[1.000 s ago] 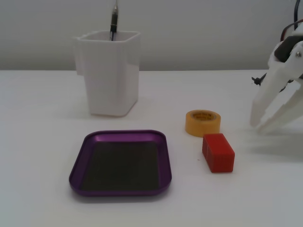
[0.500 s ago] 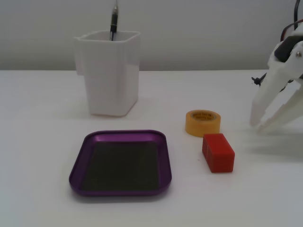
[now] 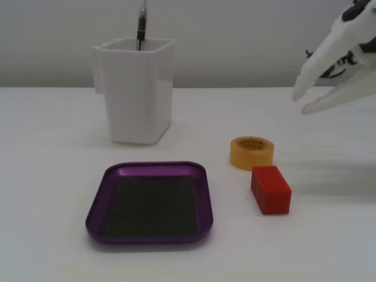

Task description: Pick up the red cube and place it in the box.

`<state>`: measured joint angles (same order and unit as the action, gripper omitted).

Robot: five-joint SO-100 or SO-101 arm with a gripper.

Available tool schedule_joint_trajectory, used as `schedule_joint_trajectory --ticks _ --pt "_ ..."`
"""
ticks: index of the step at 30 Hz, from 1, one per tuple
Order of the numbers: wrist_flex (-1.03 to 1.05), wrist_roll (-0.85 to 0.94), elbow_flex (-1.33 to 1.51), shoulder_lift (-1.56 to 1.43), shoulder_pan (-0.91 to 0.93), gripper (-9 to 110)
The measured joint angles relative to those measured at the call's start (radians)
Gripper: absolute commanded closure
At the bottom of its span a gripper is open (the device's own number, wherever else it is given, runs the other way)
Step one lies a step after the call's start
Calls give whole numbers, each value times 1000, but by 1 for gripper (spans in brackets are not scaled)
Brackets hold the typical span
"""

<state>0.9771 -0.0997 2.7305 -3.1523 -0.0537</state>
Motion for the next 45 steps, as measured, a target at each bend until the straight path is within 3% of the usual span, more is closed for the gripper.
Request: schedule_joint_trajectory --ticks 12,19,36,45 --pt "104 -21 -756 1088 -52 72" --pt "244 -83 -1006 1463 -140 70" --pt "255 -83 -936 1548 -135 70" --pt "106 -26 -802 1548 -133 71"
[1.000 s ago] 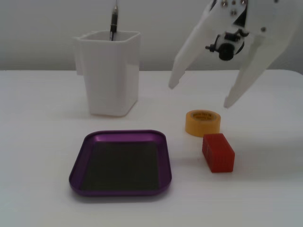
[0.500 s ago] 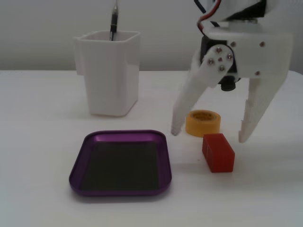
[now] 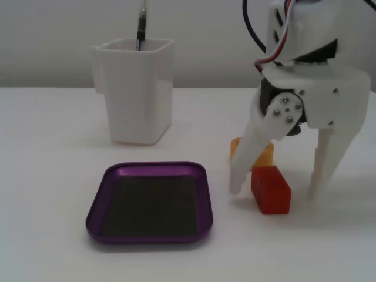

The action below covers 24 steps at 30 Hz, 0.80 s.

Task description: Pick up the red cube and place it in the box.

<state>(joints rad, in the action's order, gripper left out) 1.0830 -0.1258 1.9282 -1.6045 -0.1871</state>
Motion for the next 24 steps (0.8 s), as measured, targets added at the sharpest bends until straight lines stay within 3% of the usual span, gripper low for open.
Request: schedule_joint_trajectory --ticks 4,10,18,24 --pt "-60 15 48 -3 0 77" --pt "-86 21 48 -5 2 103" --pt "-61 21 17 -17 -2 102" --pt "21 25 -104 -186 0 102"
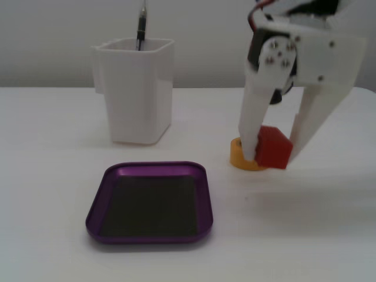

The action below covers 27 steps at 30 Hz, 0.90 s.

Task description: Pick up the red cube and place it in the box.

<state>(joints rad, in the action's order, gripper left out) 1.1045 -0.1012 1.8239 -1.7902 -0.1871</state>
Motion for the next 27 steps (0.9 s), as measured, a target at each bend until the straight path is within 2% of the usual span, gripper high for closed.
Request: schedule_joint_trajectory --ticks 4,8,18,27 --pt "-2 -3 -72 -98 -3 102" --pt "-143 -3 -95 -101 -5 102" --pt "-356 -3 -164 227 138 102" --pt "-371 -3 -241 370 166 102"
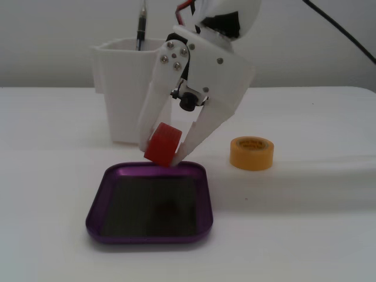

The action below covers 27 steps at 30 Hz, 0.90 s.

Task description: Pick up the red cube and place it in the box.

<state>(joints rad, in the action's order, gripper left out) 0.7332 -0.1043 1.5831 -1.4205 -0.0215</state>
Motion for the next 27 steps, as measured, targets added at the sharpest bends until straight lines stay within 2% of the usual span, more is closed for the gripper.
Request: schedule_joint_trajectory --ticks 18,20,27 --pt "-9 0 -3 104 -2 101" --pt "-9 0 -3 104 -2 99" --pt "41 0 -29 104 -15 77"
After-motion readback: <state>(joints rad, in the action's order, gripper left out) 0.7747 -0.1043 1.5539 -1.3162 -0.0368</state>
